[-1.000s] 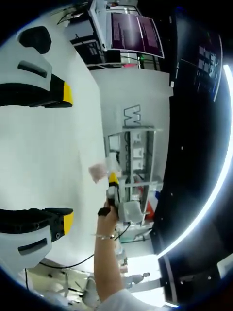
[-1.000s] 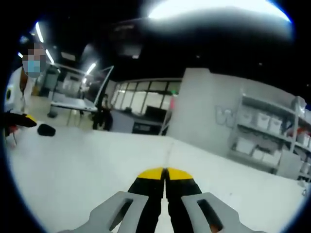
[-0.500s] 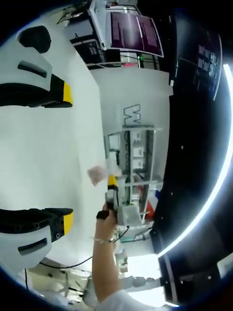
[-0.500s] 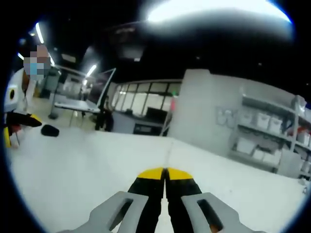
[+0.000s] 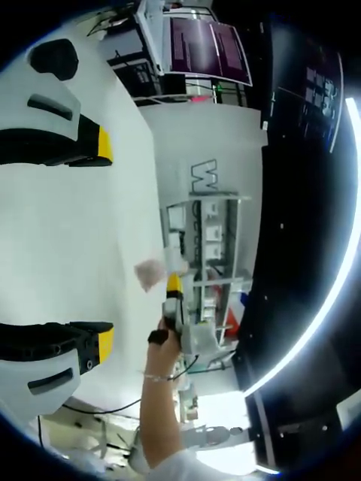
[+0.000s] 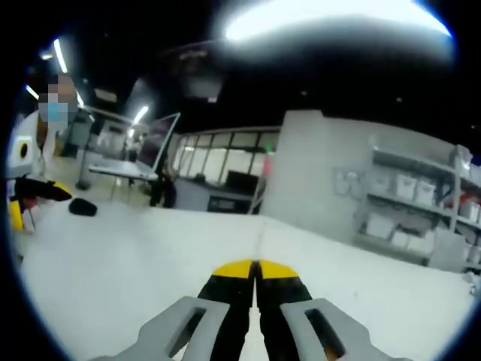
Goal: Open the resealable bag by pulling the two sides of the seal apart until the entire bag opening is separated and visibly accessible.
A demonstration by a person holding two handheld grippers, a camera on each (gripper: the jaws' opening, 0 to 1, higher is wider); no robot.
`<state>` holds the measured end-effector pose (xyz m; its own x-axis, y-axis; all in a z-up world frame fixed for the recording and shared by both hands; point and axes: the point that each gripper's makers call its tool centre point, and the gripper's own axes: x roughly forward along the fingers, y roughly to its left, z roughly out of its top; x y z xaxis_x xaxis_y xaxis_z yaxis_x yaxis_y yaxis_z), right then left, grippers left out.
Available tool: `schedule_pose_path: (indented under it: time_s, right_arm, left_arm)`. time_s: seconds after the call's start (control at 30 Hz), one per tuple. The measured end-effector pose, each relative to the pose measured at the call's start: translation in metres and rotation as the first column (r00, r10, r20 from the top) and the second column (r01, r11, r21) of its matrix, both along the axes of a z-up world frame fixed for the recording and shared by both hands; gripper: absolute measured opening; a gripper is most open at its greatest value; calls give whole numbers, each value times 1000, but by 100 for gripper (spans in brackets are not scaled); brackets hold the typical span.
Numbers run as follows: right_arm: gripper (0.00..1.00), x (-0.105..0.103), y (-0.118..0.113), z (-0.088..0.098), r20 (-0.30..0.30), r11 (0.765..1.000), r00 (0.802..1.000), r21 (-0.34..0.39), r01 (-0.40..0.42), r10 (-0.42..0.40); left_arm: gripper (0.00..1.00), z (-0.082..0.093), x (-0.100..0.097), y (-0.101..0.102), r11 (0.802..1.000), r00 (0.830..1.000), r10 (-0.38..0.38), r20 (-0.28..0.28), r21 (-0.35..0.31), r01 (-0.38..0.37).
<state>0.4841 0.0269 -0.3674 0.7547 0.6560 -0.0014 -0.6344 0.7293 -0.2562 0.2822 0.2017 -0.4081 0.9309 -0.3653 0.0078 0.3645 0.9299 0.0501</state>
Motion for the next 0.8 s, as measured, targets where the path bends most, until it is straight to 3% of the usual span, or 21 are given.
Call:
schedule_pose_path:
  time_s: [0.8]
  right_arm:
    - [0,-31,-2,0,10,999,999,30,-37,37]
  left_arm:
    - [83,-1,-1,-4,1000,1000,-7,-3,-1,7]
